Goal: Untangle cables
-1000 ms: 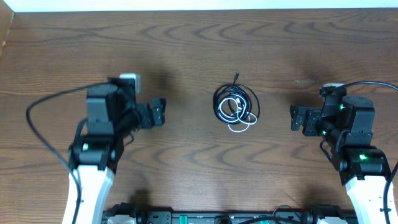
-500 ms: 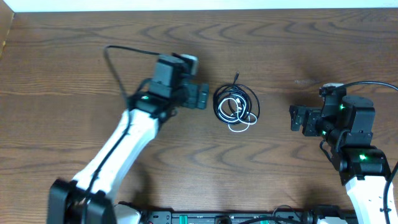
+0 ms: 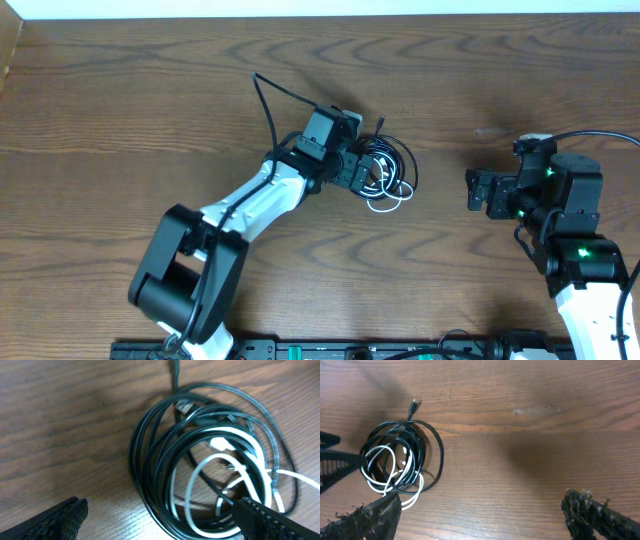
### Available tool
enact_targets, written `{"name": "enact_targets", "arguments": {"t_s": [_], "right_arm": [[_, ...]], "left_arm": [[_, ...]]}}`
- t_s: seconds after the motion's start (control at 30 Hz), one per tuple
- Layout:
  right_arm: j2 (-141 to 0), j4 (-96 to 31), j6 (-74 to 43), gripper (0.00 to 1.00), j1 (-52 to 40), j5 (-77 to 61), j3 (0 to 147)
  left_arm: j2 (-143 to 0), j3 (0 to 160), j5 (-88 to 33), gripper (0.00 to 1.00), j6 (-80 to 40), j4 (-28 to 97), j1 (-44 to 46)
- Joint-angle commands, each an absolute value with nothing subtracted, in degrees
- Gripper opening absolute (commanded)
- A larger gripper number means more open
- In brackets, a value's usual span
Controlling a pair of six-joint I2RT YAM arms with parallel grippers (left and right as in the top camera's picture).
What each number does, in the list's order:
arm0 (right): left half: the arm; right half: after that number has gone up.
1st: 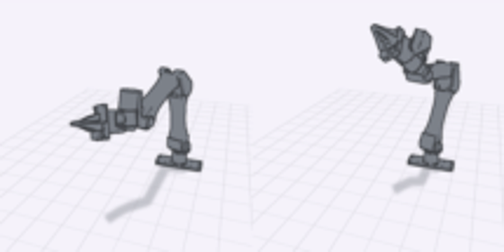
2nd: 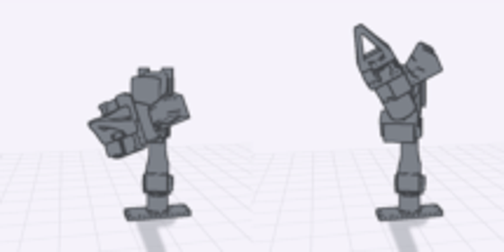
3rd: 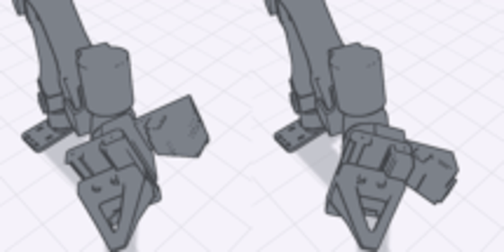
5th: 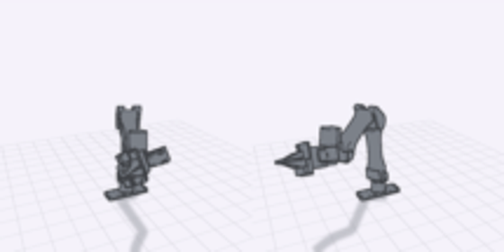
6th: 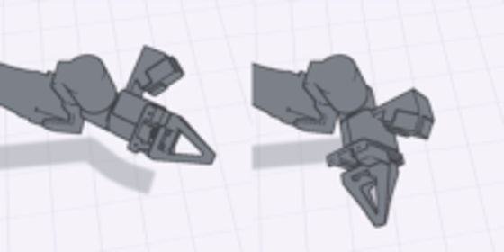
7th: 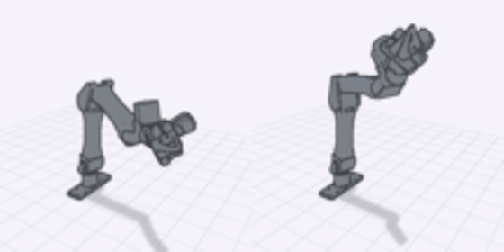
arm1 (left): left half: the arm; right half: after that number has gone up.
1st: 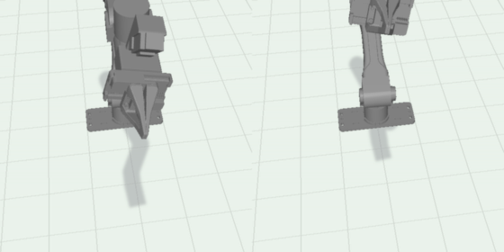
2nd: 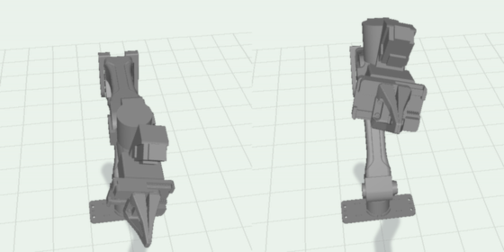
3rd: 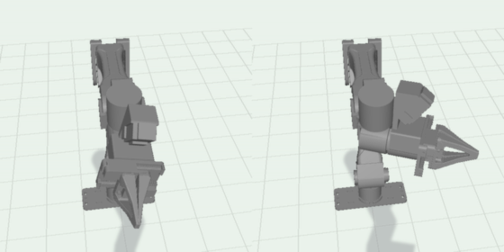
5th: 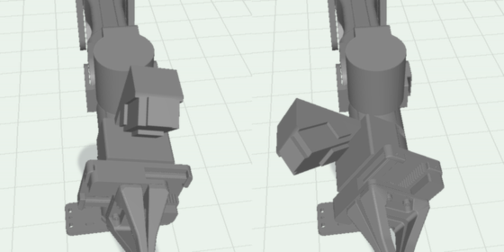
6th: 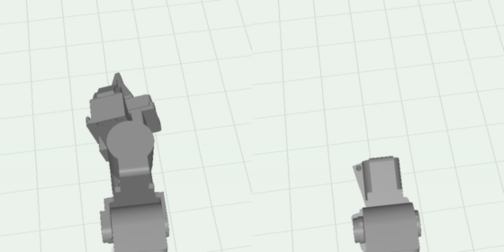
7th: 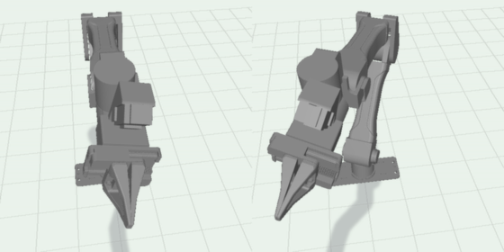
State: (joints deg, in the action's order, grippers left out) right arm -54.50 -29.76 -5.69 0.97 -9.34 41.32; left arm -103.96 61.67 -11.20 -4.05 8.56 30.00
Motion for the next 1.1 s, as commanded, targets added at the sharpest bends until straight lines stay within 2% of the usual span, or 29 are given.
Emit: {"name": "enact_targets", "arguments": {"t_s": [0.0,0.07,0.17,0.23,0.77,0.83,0.93,1.07], "right_arm": [[-54.50,-29.80,-6.39,0.99,0.54,-9.61,42.41],[-54.50,-29.85,-6.39,0.99,0.54,-9.58,42.41],[-54.50,-29.85,-6.39,0.99,0.54,-9.58,42.41],[-54.50,-29.87,-6.39,0.99,0.54,-9.58,42.41],[-54.50,-29.80,-6.42,0.99,0.54,-9.58,42.41],[-54.50,-29.80,-6.42,0.99,0.54,-9.58,42.41],[-54.50,-29.80,-6.42,0.99,0.54,-9.58,42.41],[-54.50,-29.54,-6.42,0.99,0.54,-9.58,42.41]], "left_arm": [[-105.73,62.50,-10.37,0.99,-3.29,7.62,29.91],[-106.45,62.50,-10.39,0.93,-3.31,6.90,29.91],[-106.52,62.50,-10.44,0.67,-3.79,6.22,29.93],[-106.52,62.50,-10.44,0.56,-5.17,5.54,29.82],[-110.17,61.93,-12.56,0.55,-11.31,5.08,30.06],[-110.83,61.93,-13.17,0.44,-11.33,5.04,30.09],[-110.45,62.04,-14.61,0.08,-11.29,4.99,30.09],[-106.54,62.33,-17.04,0.08,-11.31,5.04,29.74]]}}
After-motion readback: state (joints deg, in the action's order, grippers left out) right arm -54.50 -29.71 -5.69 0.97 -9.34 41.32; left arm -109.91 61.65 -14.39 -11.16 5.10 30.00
